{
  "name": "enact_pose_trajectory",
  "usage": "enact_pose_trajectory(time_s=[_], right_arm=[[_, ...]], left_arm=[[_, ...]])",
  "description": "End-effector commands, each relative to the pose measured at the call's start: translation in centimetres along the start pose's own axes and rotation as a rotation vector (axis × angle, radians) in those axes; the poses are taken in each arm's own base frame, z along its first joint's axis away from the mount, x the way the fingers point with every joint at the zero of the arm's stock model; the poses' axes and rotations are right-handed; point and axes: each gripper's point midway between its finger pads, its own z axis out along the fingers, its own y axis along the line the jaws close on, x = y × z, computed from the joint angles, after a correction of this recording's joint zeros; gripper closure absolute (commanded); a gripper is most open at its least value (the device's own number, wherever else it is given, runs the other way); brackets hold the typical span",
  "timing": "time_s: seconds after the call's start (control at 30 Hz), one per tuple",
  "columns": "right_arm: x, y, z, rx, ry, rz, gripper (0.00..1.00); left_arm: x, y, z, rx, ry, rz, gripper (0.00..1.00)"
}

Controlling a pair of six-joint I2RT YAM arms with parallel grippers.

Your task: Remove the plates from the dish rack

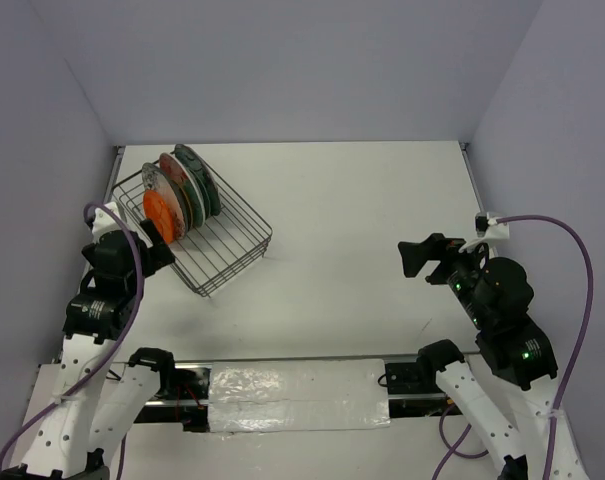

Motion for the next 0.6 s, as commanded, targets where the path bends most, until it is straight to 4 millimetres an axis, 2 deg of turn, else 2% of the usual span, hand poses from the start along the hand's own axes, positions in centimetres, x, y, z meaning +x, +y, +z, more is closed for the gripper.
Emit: enact_pose_trajectory(time_s=[0.0,0.2,0.4,0.57], right_arm=[[-0.6,0.3,0.3,-0.010,-0.022,0.001,0.00],[-0.4,0.3,0.2,-0.021,-0.036,-0.001,0.00],[0.6,1.9,0.8,-0.111,0.019,-0.007,0.00],[1.3,1.7,1.1,-0.097,0.072,-0.007,0.00]], left_arm=[[-2.0,0.1,-0.7,-0.010,-0.062,-0.044,0.00],[-1.9,0.7,-0.5,-0.050,-0.058,-0.052,0.01],[-1.5,1.0,0.1,-0.096,-0.023,-0.041,0.01],[-2.8,0.4,-0.2,-0.092,-0.028,-0.084,0.01]])
